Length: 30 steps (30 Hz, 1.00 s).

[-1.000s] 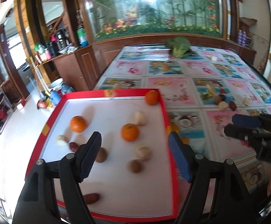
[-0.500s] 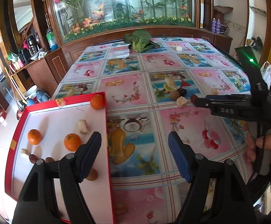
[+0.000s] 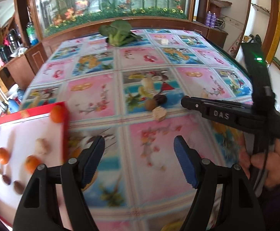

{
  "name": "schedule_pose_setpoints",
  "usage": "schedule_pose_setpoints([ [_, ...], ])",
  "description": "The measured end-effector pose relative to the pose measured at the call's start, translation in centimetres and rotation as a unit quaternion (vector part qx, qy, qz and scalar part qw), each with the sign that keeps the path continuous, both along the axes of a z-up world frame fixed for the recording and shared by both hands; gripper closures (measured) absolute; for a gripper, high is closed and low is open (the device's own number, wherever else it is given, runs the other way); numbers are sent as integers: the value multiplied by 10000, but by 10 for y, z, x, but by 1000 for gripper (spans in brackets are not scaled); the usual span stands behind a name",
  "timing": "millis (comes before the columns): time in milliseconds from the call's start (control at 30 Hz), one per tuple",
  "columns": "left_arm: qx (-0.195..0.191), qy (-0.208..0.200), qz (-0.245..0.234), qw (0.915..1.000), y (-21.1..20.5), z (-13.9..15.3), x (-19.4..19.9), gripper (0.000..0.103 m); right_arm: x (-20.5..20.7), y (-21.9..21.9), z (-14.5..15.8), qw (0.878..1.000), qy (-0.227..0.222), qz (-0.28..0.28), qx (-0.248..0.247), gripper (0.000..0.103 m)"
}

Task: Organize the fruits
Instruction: 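Grasp a beige round slice with the left tool while the right tool grasps a red date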

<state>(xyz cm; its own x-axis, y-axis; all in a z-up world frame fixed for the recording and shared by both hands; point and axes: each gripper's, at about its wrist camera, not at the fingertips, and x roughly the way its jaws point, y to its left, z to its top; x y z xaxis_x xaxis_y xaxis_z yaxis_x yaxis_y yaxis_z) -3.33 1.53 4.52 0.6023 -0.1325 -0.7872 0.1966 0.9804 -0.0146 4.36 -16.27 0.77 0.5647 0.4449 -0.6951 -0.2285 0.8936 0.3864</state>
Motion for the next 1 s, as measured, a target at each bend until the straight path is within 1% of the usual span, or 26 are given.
schedule_pose_setpoints([
  [33,-30,65,-1,10000,-3,-3,6,28,-1,-3,2,9999,-48,-91,34,87],
  [67,-80,128,15,9999,-8,-8,14,32,-1,-7,4,9998,-70,-170,85,87],
  [100,-110,171,24,9998,-12,-12,22,42,-1,-10,5,9996,-81,-243,129,87],
  [167,-118,333,43,9994,-19,-20,35,57,0,-13,7,9993,-115,-349,118,86],
  [233,-245,435,74,9987,-24,-27,46,57,-1,-17,9,9989,-141,-389,214,86],
  [333,-265,510,90,9983,-33,-34,55,57,-1,-18,11,9987,-198,-379,291,86],
  [400,-193,503,101,9985,-38,-36,58,57,-1,-17,11,9988,-179,-327,332,86],
  [467,-237,503,140,9984,-40,-38,62,57,0,-17,10,9987,-132,-278,406,86],
  [533,-153,439,173,9988,-41,-38,66,58,0,-16,9,9987,-109,-245,427,86],
  [633,-115,376,247,9989,-39,-39,70,68,0,-15,9,9986,-95,-193,475,86],
  [667,-107,362,253,9990,-39,-39,70,76,0,-15,9,9987,-102,-192,466,86],
  [700,-89,336,259,9991,-38,-39,70,78,0,-15,9,9986,-110,-196,471,86],
  [833,-32,273,183,9995,-39,-39,67,78,-1,-17,11,9985,-204,-241,455,86],
  [933,-127,343,175,9992,-35,-37,62,78,-2,-16,14,9983,-335,-233,423,86],
  [1000,-109,257,218,9994,-31,-31,56,78,-1,-13,13,9987,-329,-204,343,86],
])
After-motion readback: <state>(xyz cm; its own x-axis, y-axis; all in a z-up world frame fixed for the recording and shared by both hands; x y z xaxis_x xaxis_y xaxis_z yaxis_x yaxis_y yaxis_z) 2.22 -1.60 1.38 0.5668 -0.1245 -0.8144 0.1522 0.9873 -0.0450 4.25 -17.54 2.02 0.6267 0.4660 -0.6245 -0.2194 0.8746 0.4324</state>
